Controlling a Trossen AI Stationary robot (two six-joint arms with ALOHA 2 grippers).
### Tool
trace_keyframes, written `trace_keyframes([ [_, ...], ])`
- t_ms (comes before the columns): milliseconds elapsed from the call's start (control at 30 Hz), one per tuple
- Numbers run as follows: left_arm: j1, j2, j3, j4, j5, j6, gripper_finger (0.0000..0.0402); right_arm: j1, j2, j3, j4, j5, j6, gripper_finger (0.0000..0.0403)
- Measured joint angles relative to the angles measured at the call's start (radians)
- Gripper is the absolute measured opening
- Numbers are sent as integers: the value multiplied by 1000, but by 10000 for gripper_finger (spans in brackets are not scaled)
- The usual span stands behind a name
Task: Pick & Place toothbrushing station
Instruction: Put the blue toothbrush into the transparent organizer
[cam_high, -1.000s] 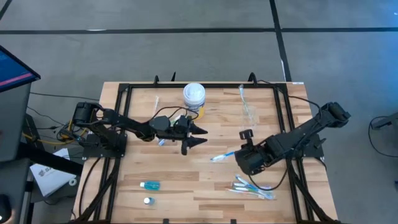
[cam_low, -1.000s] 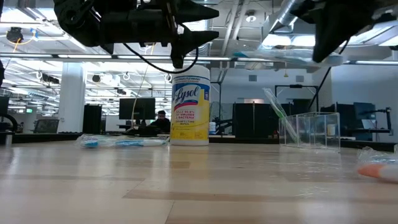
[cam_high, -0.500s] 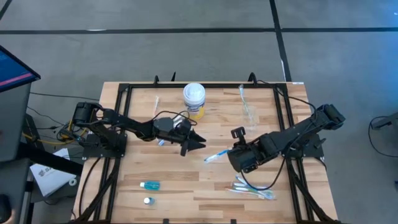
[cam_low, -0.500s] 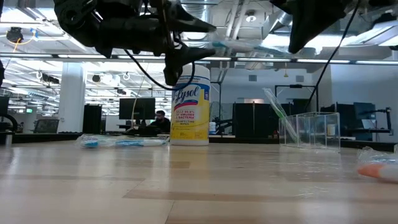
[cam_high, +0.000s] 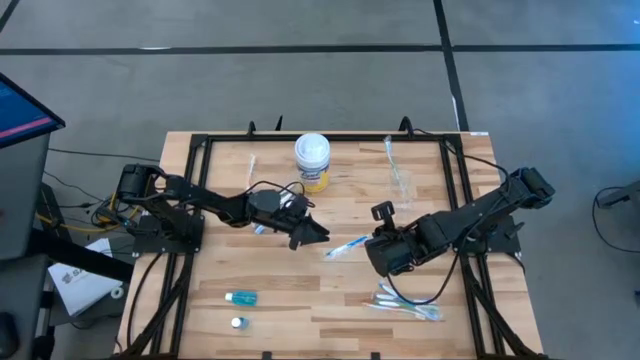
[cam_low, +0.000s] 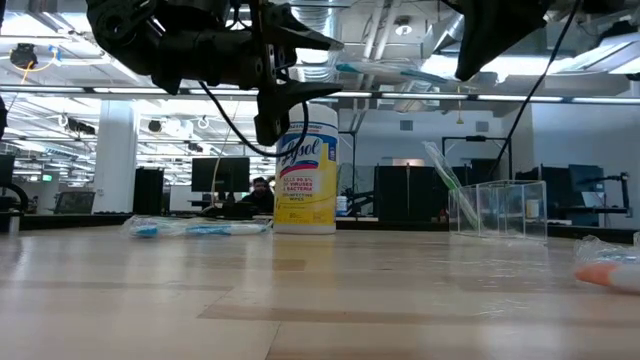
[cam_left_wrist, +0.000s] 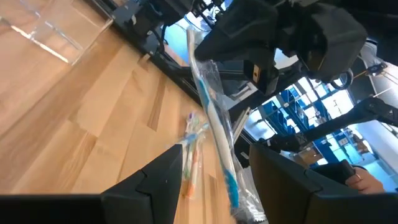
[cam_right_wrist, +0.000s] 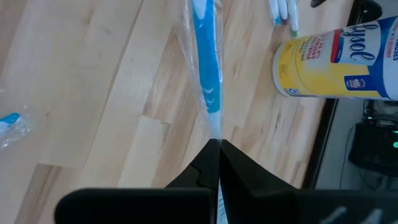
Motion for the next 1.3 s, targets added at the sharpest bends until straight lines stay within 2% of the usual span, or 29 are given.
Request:
trace_keyframes([
  [1000,-55,22,3,-3,-23,-57,182,0,0,-1,25,26,-2,0],
  [1300,-74,45,48,-3,-26,-56,182,0,0,-1,31,26,-3,0],
])
